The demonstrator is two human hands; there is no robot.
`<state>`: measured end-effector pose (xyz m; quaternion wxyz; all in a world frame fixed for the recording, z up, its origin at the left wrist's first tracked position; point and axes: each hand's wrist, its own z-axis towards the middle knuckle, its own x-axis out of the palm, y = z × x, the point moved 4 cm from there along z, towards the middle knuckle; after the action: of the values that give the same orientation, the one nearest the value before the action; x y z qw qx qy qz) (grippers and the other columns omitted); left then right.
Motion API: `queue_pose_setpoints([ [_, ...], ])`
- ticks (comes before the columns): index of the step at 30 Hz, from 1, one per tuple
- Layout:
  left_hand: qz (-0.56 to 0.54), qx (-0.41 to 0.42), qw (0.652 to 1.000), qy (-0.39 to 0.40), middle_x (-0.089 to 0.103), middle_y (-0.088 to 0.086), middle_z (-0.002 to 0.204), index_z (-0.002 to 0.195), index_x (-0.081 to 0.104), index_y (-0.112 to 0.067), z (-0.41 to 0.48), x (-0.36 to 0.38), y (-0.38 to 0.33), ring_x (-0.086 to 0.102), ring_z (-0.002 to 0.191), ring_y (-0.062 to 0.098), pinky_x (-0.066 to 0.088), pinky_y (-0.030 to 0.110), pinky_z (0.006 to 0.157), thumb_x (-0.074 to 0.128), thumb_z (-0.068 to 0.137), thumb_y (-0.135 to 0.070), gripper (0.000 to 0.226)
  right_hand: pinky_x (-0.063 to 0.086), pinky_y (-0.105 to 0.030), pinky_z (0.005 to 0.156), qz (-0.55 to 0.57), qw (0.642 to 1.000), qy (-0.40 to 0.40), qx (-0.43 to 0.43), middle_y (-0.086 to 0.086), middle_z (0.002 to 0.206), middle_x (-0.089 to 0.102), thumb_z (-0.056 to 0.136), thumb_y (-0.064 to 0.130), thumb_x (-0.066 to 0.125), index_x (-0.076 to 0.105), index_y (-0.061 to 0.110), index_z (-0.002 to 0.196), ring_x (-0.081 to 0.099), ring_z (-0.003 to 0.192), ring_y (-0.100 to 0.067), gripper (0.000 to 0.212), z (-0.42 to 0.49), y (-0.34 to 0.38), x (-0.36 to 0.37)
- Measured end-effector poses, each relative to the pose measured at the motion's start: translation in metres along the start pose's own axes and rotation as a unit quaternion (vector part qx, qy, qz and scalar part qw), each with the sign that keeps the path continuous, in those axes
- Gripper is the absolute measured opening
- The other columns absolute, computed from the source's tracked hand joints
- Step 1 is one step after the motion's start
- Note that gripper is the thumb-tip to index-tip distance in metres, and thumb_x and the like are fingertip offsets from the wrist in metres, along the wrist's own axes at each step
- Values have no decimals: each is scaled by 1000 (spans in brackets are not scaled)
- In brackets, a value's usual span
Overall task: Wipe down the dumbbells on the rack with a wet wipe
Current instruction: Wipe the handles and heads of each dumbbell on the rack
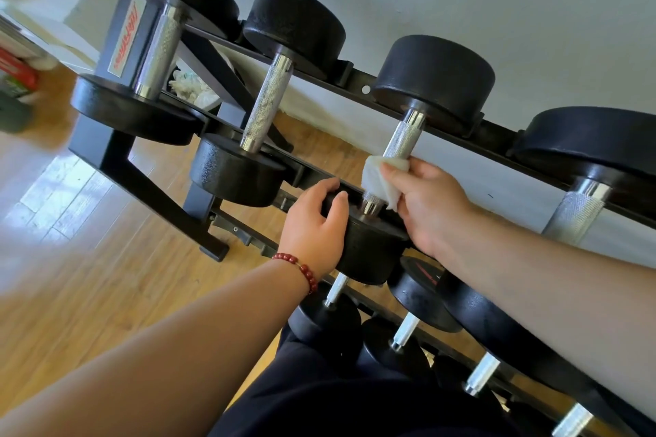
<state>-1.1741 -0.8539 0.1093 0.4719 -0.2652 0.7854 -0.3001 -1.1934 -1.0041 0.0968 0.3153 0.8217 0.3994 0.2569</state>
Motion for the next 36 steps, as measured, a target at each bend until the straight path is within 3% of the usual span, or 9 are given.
queue_pose_setpoints([
  [5, 2, 0, 1000, -3, 53, -7, 135, 139, 48, -23, 0, 0, 1, 43, 117, 2, 34, 22, 96, 38, 102, -33, 40, 53, -35, 95, 64, 997, -43, -29, -8, 104, 71, 89, 6, 66, 66, 16, 94, 67, 102, -21, 11, 7, 26, -3],
  [12, -2, -1, 1000, 1, 53, -6, 134, 139, 48, -23, 1, 0, 1, 42, 114, 1, 34, 23, 94, 39, 102, -32, 39, 57, -33, 79, 0, 1000, -5, 18, -8, 104, 70, 89, 9, 67, 67, 13, 107, 68, 97, -21, 19, -4, 7, 0],
  [16, -4, 1, 1000, -1, 53, -6, 135, 139, 48, -22, 0, 0, 1, 43, 115, 2, 34, 22, 94, 39, 102, -32, 40, 52, -27, 91, 77, 993, -73, -46, 0, 100, 70, 88, 11, 69, 68, 17, 99, 66, 95, -13, 12, 7, 40, -4],
  [18, -3, 2, 1000, 0, 53, -6, 134, 139, 48, -22, 0, 0, 1, 42, 113, 1, 34, 22, 92, 38, 102, -32, 39, 52, -31, 93, 16, 996, -78, -35, -1, 102, 70, 87, 16, 71, 67, 21, 102, 66, 99, -16, 16, 5, 26, -3],
  [21, 1, 2, 1000, 0, 53, -6, 134, 139, 48, -22, 1, 0, 1, 41, 112, 0, 33, 21, 91, 38, 102, -32, 39, 56, -40, 85, -62, 997, -22, 43, -7, 102, 71, 85, 17, 72, 66, 22, 99, 68, 96, -25, 16, -7, -1, 2],
  [26, 2, 7, 1000, -3, 53, -6, 134, 139, 48, -22, 1, 0, 1, 41, 113, 0, 33, 21, 93, 38, 102, -32, 39, 55, -32, 87, 38, 998, -47, 1, -7, 102, 71, 88, 10, 69, 65, 17, 92, 69, 96, -21, 9, 3, 19, -1],
  [30, 2, 13, 1000, 3, 51, -13, 118, 136, 50, -22, 0, 0, 0, 42, 105, 0, 30, 8, 76, 40, 100, -40, 41, 54, -42, 94, -41, 998, -33, 27, -6, 104, 71, 87, 18, 71, 67, 21, 103, 68, 100, -24, 17, -6, -1, 3],
  [32, -7, 14, 1000, 5, 50, -14, 116, 134, 51, -23, 1, 0, 1, 46, 105, 3, 36, 12, 81, 42, 96, -48, 47, 54, -42, 94, -35, 999, -13, 40, -8, 102, 70, 88, 14, 69, 65, 17, 101, 68, 97, -24, 14, -7, 5, 3],
  [36, -5, 10, 1000, 27, 51, -12, 120, 137, 47, -24, 2, 0, 1, 51, 111, 9, 46, 31, 94, 47, 90, -57, 57, 52, -37, 97, 46, 997, -58, -14, -7, 103, 71, 88, 12, 69, 67, 10, 110, 69, 98, -19, 22, 6, 32, -2],
])
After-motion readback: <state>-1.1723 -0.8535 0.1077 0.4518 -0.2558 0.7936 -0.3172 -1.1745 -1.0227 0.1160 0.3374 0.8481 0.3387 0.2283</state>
